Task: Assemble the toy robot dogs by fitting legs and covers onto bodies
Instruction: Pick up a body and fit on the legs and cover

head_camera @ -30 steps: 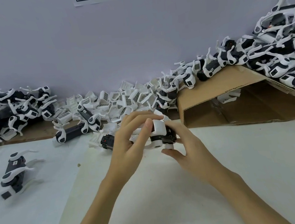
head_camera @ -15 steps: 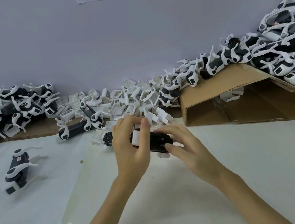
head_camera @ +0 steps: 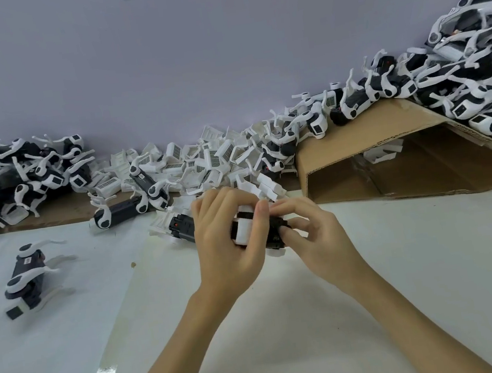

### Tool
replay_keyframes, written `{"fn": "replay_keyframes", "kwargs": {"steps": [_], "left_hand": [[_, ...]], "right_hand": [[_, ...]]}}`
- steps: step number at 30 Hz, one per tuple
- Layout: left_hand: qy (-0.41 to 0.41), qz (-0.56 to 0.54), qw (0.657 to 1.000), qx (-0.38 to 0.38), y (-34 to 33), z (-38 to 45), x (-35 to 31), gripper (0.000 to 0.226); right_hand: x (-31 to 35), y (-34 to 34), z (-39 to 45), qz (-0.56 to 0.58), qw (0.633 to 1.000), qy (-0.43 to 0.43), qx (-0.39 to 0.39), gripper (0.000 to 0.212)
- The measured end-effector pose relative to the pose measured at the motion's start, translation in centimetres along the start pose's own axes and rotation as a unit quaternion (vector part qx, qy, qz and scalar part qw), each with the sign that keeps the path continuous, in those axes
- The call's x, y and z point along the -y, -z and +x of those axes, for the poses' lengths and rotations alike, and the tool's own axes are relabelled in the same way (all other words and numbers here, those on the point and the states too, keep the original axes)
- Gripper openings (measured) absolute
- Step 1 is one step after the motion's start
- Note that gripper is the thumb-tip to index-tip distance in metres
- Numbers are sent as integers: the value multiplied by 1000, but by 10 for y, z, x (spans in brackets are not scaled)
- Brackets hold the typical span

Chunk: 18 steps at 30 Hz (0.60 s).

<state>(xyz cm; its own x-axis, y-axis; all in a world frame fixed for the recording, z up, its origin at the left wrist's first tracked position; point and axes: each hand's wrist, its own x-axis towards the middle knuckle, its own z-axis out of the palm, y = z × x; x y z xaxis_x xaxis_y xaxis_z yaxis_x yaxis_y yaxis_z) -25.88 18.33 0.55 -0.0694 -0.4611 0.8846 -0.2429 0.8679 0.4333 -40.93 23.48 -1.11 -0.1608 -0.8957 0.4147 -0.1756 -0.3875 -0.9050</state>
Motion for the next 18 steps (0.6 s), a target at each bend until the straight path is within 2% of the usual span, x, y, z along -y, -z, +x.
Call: {"fn": "replay_keyframes", "kwargs": {"steps": [8, 12, 14, 16, 18], "left_hand": [[-44, 26, 999, 0, -2, -2, -6, 27], [-40, 31, 998, -21, -1, 0, -9, 27], [-9, 17, 999, -26, 1, 2, -9, 27], [59, -13, 998, -32, 4, 5, -6, 27], [146, -72, 986, -37, 9, 9, -3, 31]], "right_hand": [[0, -3, 1, 66, 997, -29, -26, 35], [5, -4, 1, 61, 998, -25, -23, 38], [8, -3, 0, 51, 998, -13, -16, 39], [11, 0, -2, 21, 999, 25, 12, 40], [10, 3, -4, -75, 993, 72, 52, 55]]}}
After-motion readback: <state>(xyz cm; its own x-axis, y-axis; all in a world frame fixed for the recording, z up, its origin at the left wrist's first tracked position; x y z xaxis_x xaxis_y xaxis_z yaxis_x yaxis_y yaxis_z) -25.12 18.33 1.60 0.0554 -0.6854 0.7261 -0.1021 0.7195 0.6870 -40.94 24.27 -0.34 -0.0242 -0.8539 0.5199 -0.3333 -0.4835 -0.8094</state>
